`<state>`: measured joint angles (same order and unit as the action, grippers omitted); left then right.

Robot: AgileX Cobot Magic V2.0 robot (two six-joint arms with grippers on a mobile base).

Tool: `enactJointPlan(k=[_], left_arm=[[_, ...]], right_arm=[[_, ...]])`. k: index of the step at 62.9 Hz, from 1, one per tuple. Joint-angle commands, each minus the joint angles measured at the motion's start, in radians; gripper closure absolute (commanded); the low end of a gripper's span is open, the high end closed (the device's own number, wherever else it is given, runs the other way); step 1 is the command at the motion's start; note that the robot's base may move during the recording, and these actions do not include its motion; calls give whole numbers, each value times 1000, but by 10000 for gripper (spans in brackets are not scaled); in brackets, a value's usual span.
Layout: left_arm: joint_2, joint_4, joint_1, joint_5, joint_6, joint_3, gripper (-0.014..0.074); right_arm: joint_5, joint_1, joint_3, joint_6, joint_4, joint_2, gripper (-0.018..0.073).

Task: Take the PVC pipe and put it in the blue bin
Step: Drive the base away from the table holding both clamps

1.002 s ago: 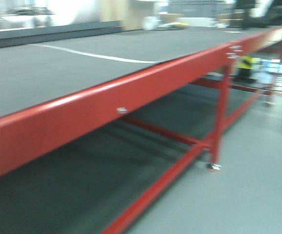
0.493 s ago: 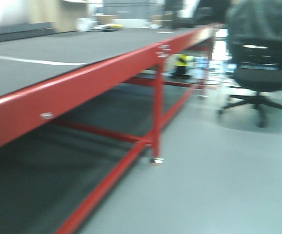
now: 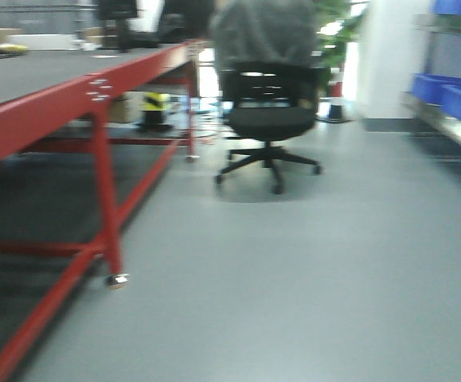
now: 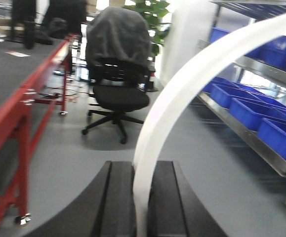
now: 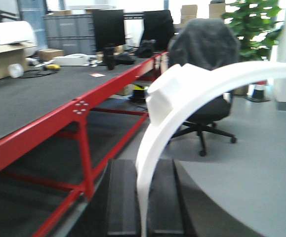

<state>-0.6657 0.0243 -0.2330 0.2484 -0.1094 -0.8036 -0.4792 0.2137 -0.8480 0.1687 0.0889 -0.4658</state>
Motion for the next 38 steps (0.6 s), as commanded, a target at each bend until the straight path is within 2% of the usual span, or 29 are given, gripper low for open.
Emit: enactJointPlan(k=[1, 38], left_arm=[[3, 7, 2, -28, -6, -1, 707], [3, 7, 2, -28, -6, -1, 707]], right_arm=[[30, -4, -1, -3, 10, 0, 727], [30, -4, -1, -3, 10, 0, 727]])
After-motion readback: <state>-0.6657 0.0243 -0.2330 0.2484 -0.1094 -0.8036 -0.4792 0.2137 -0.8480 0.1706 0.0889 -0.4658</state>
